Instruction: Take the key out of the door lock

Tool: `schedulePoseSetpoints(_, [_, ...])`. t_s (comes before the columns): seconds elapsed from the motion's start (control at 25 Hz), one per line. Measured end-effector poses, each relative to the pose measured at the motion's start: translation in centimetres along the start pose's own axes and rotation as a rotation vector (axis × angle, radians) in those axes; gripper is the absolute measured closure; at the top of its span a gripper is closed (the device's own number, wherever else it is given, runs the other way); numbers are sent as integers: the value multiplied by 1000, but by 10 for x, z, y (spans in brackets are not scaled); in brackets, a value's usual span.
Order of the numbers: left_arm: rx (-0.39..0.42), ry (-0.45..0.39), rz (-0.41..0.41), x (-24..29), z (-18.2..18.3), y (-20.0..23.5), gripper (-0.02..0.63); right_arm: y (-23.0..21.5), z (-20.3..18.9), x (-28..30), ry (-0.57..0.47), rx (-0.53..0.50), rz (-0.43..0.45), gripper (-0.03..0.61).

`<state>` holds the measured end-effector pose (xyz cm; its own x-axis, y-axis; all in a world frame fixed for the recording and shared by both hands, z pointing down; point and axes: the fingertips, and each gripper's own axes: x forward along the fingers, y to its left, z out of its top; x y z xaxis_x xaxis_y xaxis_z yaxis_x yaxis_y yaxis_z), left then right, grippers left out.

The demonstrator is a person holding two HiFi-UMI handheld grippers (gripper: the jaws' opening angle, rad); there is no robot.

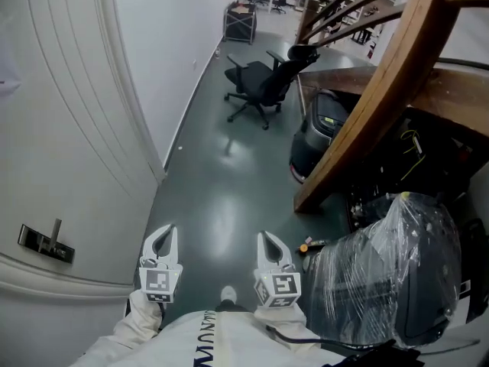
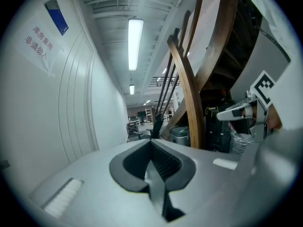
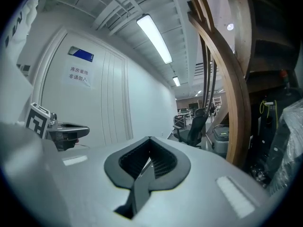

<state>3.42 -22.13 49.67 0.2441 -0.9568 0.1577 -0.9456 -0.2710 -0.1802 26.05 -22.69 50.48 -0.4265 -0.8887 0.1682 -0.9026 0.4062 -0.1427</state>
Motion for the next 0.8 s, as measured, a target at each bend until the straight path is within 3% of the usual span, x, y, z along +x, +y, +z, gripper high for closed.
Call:
schedulePoseSetpoints(0.2, [-16, 13, 123, 19, 2, 26, 614, -2, 8, 49, 10, -21, 121, 577])
schedulePoseSetpoints(0.4, [-33, 39, 267, 5, -6, 49, 614, 14, 6, 93, 34, -42, 258, 578])
schedulePoseSetpoints(0.8, [-75, 115, 643, -90, -36, 123, 614, 123, 0, 157, 86, -102, 590, 578])
